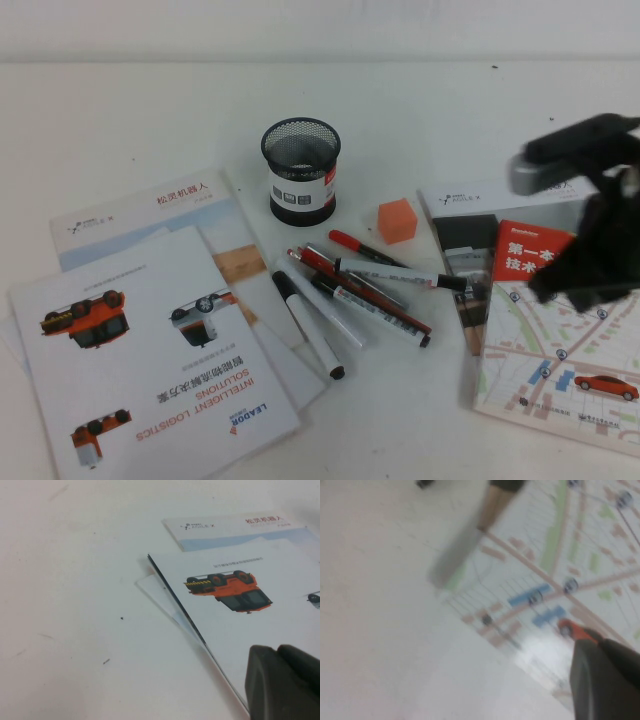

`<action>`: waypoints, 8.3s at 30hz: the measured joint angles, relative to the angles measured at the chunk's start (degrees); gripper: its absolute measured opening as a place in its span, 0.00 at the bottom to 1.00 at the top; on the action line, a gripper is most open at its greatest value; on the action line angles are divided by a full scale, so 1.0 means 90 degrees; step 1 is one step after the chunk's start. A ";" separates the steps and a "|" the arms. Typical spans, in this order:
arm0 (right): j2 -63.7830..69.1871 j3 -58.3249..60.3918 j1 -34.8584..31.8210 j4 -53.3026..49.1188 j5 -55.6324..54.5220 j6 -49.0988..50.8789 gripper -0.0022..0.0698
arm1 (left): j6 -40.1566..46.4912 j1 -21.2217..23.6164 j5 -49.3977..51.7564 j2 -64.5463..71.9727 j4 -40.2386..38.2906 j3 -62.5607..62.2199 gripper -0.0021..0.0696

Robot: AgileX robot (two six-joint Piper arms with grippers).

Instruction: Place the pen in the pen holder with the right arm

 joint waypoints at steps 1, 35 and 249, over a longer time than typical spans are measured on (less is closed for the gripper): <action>0.0212 -0.0173 0.0121 0.0000 0.0014 0.0019 0.00 | 0.0000 0.0000 0.0000 0.0000 0.0000 0.0000 0.03; 0.3855 -0.3599 0.1900 0.1079 0.0027 -0.0397 0.17 | 0.0000 0.0000 0.0000 0.0000 0.0000 0.0000 0.03; -0.9479 0.8154 -0.1880 0.0230 -0.5588 0.0778 0.00 | 0.0000 0.0000 0.0000 0.0000 0.0000 0.0000 0.03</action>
